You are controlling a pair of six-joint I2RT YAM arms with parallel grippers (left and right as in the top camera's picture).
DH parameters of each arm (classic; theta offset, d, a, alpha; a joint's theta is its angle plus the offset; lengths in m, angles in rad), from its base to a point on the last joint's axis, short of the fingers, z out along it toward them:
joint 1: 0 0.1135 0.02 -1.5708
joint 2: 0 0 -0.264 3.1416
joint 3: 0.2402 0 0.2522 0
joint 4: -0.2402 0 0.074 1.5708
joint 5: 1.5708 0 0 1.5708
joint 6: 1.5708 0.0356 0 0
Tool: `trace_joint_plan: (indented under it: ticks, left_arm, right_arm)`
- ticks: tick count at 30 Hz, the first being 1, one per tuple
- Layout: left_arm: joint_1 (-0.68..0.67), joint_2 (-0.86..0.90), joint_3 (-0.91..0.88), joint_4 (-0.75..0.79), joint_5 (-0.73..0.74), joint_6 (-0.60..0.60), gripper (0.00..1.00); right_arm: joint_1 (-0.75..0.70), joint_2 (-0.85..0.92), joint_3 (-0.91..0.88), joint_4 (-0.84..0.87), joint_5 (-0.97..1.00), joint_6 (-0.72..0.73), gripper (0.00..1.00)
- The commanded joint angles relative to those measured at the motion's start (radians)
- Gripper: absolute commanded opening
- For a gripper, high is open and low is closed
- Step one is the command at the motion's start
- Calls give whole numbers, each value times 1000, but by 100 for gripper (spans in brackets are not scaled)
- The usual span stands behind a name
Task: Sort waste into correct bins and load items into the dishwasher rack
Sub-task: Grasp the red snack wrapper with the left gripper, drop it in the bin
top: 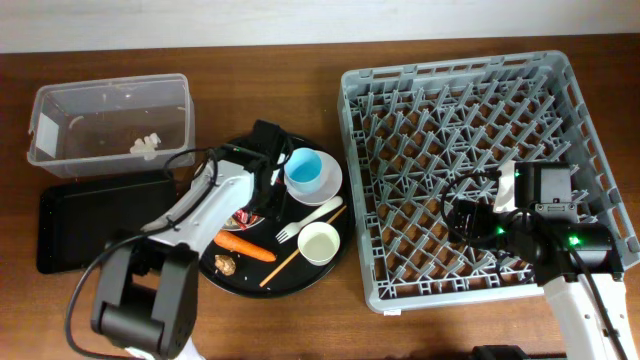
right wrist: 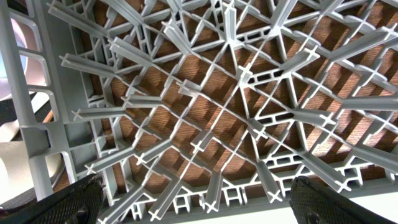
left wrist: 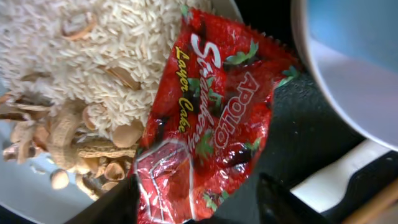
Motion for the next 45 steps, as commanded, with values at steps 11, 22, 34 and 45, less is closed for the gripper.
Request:
trace_joint_plan:
  ticks: [11, 22, 34, 45]
  left_arm:
    - [-3, 16, -8, 27, -54, 5, 2]
    - [0, -179, 142, -17, -275, 5, 0]
    - [492, -174, 143, 399, -31, 4, 0]
    - [499, -175, 148, 352, 279, 4, 55]
  right_arm:
    - [5, -1, 19, -4, 9, -9, 99]
    - [5, -1, 19, -7, 9, -9, 99]
    - [5, -1, 19, -7, 9, -8, 99]
    - [5, 1, 19, -6, 9, -8, 99]
